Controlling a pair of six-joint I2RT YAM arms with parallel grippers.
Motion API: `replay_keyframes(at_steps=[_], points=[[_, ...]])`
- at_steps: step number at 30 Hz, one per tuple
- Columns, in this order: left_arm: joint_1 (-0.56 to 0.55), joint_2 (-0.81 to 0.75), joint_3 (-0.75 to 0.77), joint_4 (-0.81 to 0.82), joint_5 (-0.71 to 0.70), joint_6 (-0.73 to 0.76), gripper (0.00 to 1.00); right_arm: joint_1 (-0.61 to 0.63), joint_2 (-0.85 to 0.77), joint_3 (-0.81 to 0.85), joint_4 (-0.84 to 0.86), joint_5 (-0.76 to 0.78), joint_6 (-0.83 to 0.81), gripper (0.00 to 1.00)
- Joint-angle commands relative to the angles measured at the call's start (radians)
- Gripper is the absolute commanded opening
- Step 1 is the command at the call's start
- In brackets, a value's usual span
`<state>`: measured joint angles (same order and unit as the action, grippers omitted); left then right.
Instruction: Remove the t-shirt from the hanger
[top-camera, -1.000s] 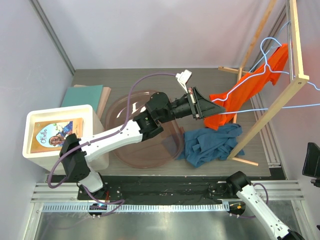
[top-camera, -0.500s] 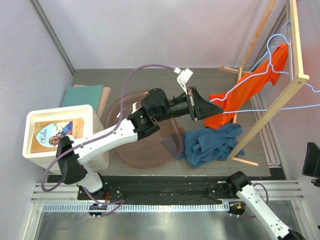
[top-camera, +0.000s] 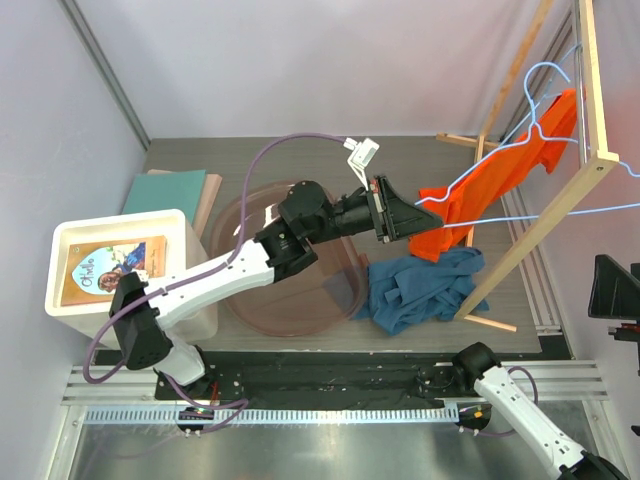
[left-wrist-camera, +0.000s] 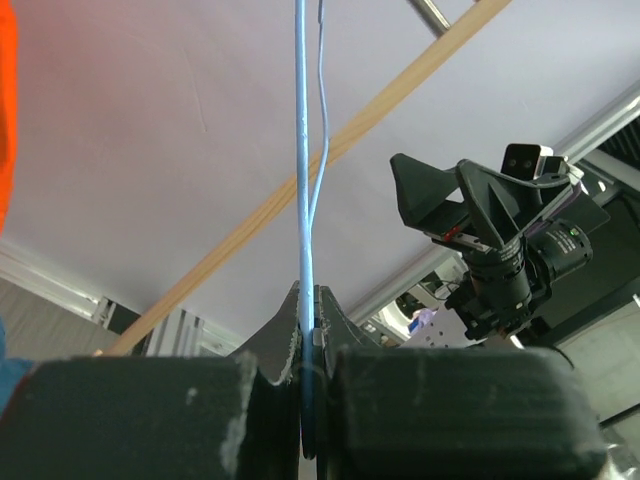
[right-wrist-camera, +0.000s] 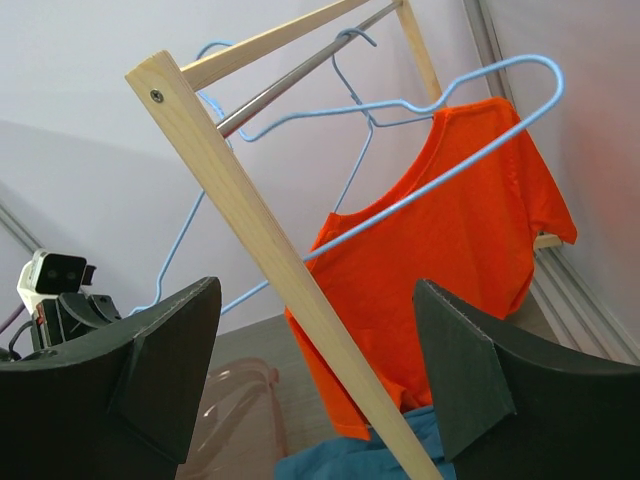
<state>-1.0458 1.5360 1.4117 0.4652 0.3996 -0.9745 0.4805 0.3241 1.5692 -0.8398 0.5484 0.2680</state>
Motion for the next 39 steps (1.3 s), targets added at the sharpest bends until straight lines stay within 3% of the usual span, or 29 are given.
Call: replay_keyframes(at_steps=[1, 7, 20, 34, 37, 39], points=[[-0.008, -0.019, -0.026, 0.069, 0.021, -0.102, 0.0, 0.004, 0.035, 0.014, -0.005, 0.028, 0.014, 0.83], [-0.008, -0.007, -0.045, 0.185, 0.093, -0.112, 0.0, 0.001, 0.038, 0.012, -0.008, 0.035, 0.014, 0.83], [-0.01, 0.096, 0.066, 0.153, 0.203, -0.144, 0.0, 0.003, 0.026, 0.017, 0.001, 0.045, -0.007, 0.83], [-0.01, 0.157, 0.208, -0.063, 0.326, -0.06, 0.0, 0.004, -0.002, 0.015, 0.013, 0.048, -0.021, 0.83], [-0.01, 0.15, 0.219, -0.167, 0.349, 0.046, 0.0, 0.003, -0.003, 0.012, 0.016, 0.048, -0.024, 0.83], [-0.01, 0.131, 0.224, -0.283, 0.346, 0.199, 0.0, 0.003, -0.006, 0.008, 0.019, 0.05, -0.029, 0.83]])
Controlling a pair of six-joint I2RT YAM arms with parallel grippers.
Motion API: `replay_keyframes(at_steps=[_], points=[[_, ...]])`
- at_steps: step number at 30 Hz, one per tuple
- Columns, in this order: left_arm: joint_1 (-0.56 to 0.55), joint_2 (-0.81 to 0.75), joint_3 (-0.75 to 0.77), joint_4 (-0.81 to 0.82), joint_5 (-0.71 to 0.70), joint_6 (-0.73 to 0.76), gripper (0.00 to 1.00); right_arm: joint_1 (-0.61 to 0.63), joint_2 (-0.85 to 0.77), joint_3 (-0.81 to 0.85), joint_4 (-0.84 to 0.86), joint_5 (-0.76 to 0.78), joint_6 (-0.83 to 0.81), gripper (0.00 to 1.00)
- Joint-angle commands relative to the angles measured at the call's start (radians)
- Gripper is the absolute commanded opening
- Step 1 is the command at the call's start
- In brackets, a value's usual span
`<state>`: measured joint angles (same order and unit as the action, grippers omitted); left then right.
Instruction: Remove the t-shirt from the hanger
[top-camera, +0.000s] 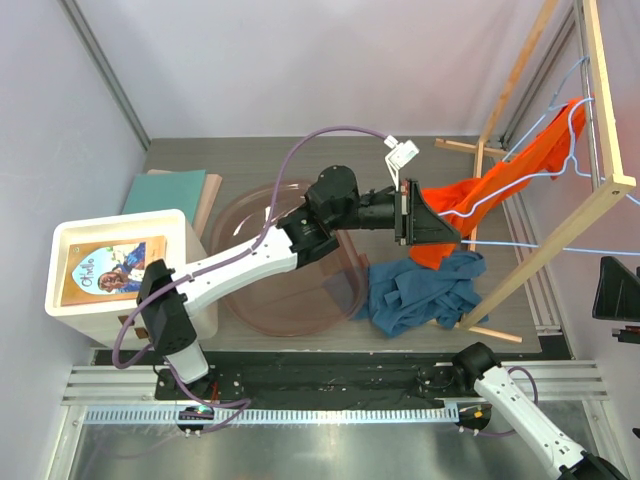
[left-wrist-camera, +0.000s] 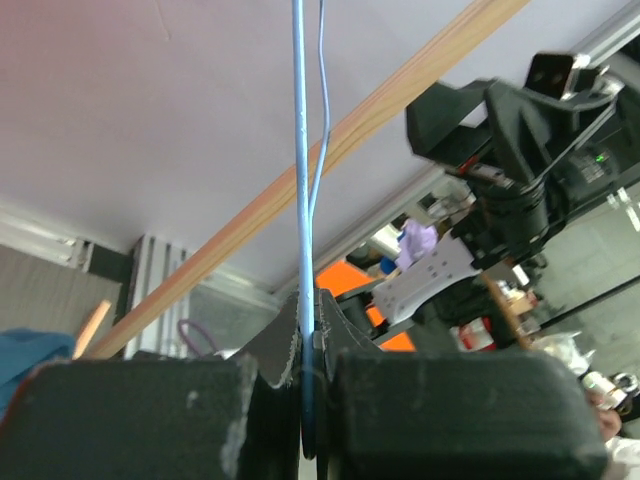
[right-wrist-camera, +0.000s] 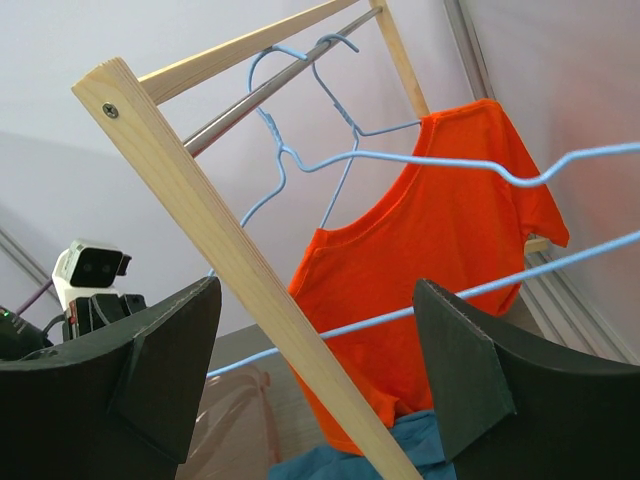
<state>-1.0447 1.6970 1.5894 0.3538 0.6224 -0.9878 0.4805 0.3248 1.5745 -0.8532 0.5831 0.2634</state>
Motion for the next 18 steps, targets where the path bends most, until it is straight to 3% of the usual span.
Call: replay_keyframes(at_steps=[1, 2, 7, 13, 18], points=[[-0.011, -0.037, 0.05, -0.221, 0.093, 0.266, 0.0, 0.003, -0.009, -0.001, 0.032, 0.014, -0.026, 0.83], [-0.011, -0.042, 0.063, -0.274, 0.062, 0.364, 0.0, 0.003, -0.013, -0.007, 0.037, 0.014, -0.027, 0.83], [-0.011, -0.046, 0.089, -0.447, -0.041, 0.546, 0.0, 0.003, -0.024, -0.024, 0.039, 0.017, -0.03, 0.83], [-0.028, -0.069, 0.035, -0.432, -0.078, 0.728, 0.0, 0.004, -0.035, -0.044, 0.042, 0.02, -0.03, 0.83], [-0.026, -0.091, 0.026, -0.38, -0.012, 0.831, 0.0, 0.006, -0.039, -0.054, 0.049, 0.024, -0.038, 0.83]])
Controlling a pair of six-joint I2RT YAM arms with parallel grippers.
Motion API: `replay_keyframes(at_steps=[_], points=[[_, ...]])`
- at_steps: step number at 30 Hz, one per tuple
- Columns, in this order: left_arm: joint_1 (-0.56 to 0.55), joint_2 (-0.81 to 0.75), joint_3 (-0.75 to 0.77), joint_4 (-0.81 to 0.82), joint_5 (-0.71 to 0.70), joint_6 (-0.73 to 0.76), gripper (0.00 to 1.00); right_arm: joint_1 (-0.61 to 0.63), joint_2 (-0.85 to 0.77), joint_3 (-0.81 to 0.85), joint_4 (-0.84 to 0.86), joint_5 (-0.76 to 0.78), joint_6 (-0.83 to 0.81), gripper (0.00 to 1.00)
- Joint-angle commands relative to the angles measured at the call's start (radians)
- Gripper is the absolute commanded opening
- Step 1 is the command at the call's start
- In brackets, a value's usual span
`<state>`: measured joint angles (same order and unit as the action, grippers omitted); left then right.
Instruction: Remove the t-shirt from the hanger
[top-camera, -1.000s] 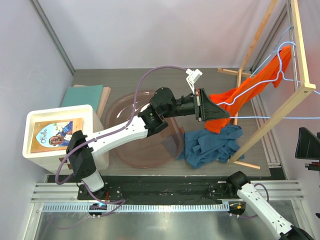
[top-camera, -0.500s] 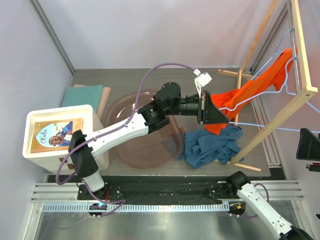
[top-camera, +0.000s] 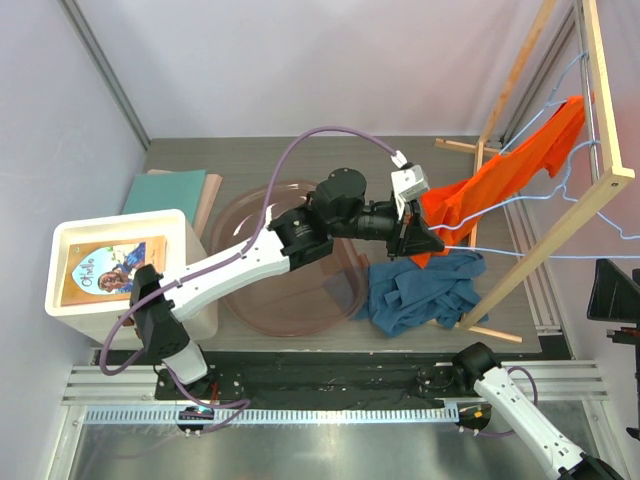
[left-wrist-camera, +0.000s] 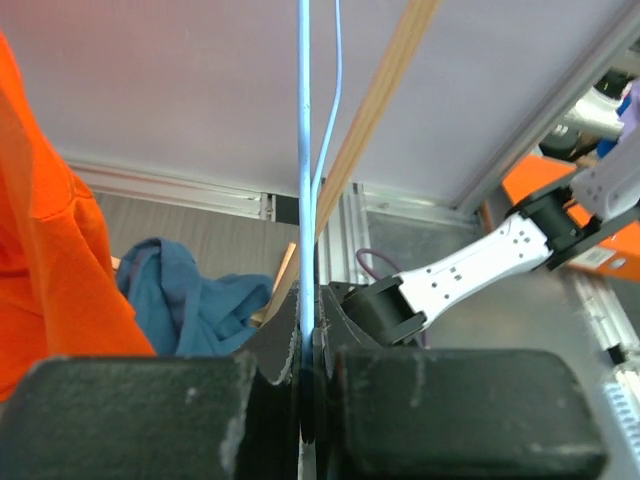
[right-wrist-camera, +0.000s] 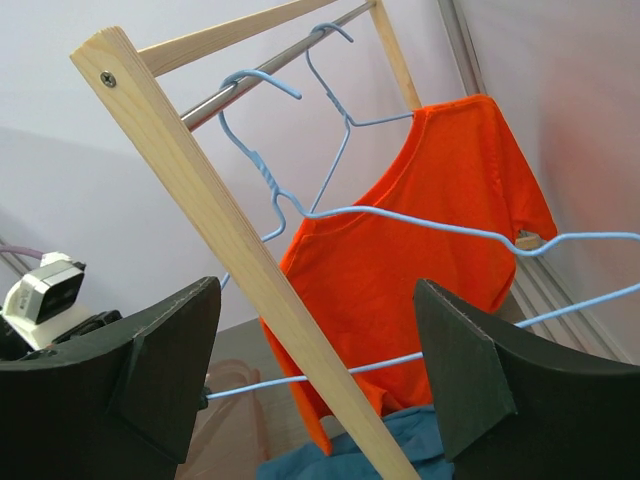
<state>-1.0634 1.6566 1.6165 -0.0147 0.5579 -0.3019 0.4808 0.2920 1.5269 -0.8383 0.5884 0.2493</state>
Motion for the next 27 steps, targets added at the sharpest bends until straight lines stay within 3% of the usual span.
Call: replay_keyframes(at_steps=[1, 6, 14, 18, 23, 24, 25, 27], points=[[-0.009, -0.046, 0.011, -0.013, 0.063, 0.174, 0.0, 0.005, -0.004, -0.007, 0.038, 0.021, -0.027, 0.83], [-0.007, -0.009, 0.091, -0.09, 0.173, 0.231, 0.0, 0.007, -0.004, 0.001, 0.041, 0.024, -0.031, 0.83], [-0.007, -0.037, 0.011, -0.065, 0.231, 0.247, 0.03, 0.008, -0.011, -0.005, 0.042, 0.024, -0.035, 0.83], [-0.001, -0.073, -0.029, -0.073, 0.188, 0.245, 0.47, 0.013, -0.013, -0.008, 0.045, 0.024, -0.038, 0.83], [0.029, -0.144, -0.134, 0.012, 0.18, 0.169, 0.73, 0.015, -0.027, -0.022, 0.047, 0.031, -0.038, 0.83], [0.039, -0.161, -0.176, 0.045, 0.186, 0.153, 0.83, 0.016, -0.028, -0.027, 0.045, 0.034, -0.039, 0.83], [0.043, -0.188, -0.19, 0.067, 0.189, 0.132, 0.99, 0.016, -0.037, -0.034, 0.047, 0.036, -0.038, 0.83], [0.054, -0.218, -0.239, 0.073, 0.189, 0.112, 1.0, 0.019, -0.042, -0.039, 0.047, 0.039, -0.039, 0.83]])
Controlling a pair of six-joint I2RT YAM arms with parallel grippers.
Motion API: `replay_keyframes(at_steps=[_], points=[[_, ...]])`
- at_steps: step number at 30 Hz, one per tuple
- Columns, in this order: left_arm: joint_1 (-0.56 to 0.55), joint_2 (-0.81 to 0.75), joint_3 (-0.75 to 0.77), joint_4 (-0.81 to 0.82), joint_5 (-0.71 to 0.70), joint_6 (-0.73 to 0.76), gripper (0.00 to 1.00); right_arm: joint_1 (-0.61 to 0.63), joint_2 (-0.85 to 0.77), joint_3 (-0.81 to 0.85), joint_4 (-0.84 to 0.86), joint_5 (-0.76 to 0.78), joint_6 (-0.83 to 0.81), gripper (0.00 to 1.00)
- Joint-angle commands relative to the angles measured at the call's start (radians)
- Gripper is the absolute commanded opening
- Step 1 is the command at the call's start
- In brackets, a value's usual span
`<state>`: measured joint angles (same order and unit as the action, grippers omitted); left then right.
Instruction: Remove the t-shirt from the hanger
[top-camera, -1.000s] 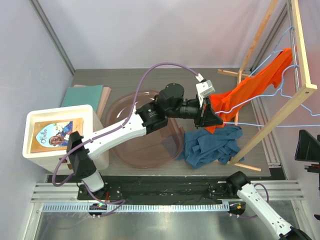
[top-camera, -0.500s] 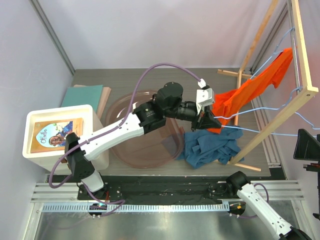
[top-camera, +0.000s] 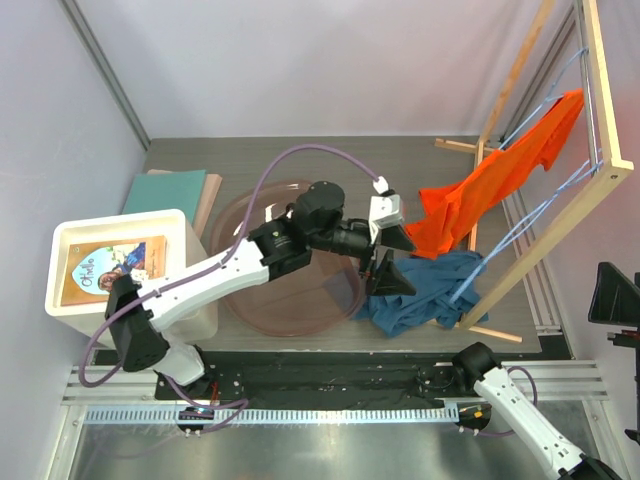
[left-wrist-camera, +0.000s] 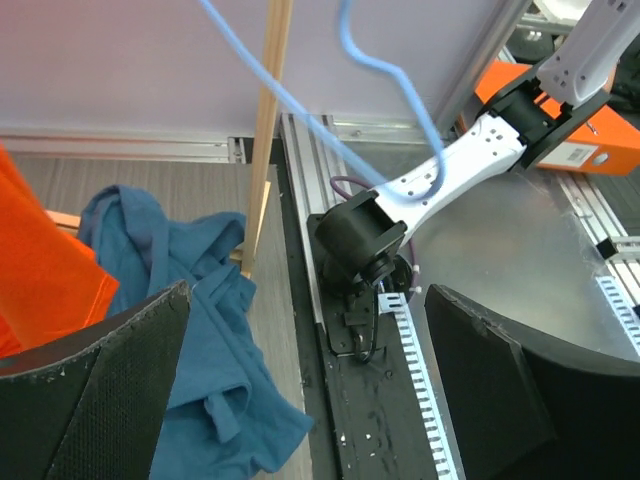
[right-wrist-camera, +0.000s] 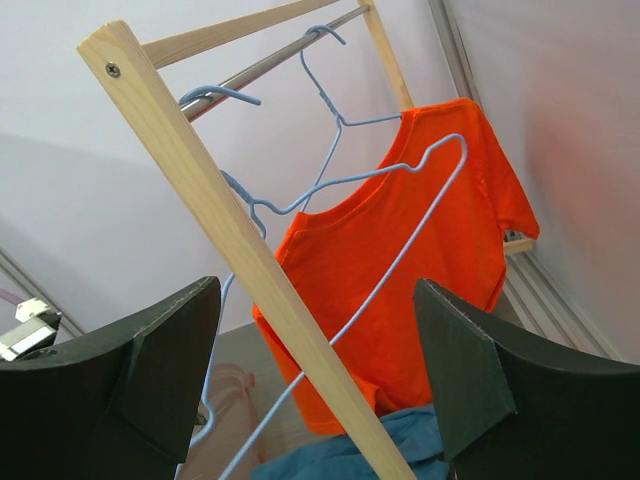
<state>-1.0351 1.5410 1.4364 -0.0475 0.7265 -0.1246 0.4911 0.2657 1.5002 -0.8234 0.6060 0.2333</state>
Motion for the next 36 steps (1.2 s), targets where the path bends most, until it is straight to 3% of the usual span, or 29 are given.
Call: replay_keyframes(at_steps=[1, 5, 9, 10, 14, 20, 26, 33, 36], points=[[0.03, -0.143, -0.079, 0.133, 0.025, -0.101, 1.0, 0.01, -0.02, -0.014, 0.032, 0.02, -0.019, 0.83], [0.043, -0.252, -0.194, 0.164, 0.002, -0.17, 1.0, 0.01, -0.026, -0.012, 0.033, 0.015, -0.02, 0.83], [0.044, -0.305, -0.255, 0.057, -0.207, -0.263, 1.0, 0.017, -0.04, -0.032, 0.041, 0.009, -0.025, 0.83], [0.044, -0.299, -0.254, 0.023, -0.345, -0.297, 1.0, 0.017, -0.043, -0.038, 0.043, 0.005, -0.025, 0.83], [0.041, -0.184, -0.243, -0.072, -0.571, -0.46, 0.96, 0.018, -0.071, -0.078, 0.056, -0.003, -0.028, 0.83], [-0.034, 0.034, -0.131, -0.14, -0.763, -0.377, 0.93, 0.023, -0.089, -0.106, 0.064, -0.026, -0.023, 0.83], [-0.089, 0.175, -0.126, 0.02, -0.736, -0.178, 0.91, 0.029, -0.106, -0.1, 0.058, -0.041, -0.028, 0.83], [-0.125, 0.238, -0.192, 0.182, -0.639, -0.145, 1.0, 0.03, -0.118, -0.092, 0.023, -0.037, -0.008, 0.83], [-0.146, 0.294, -0.16, 0.152, -0.697, -0.13, 1.0, 0.03, -0.126, -0.098, 0.023, -0.04, -0.006, 0.83]])
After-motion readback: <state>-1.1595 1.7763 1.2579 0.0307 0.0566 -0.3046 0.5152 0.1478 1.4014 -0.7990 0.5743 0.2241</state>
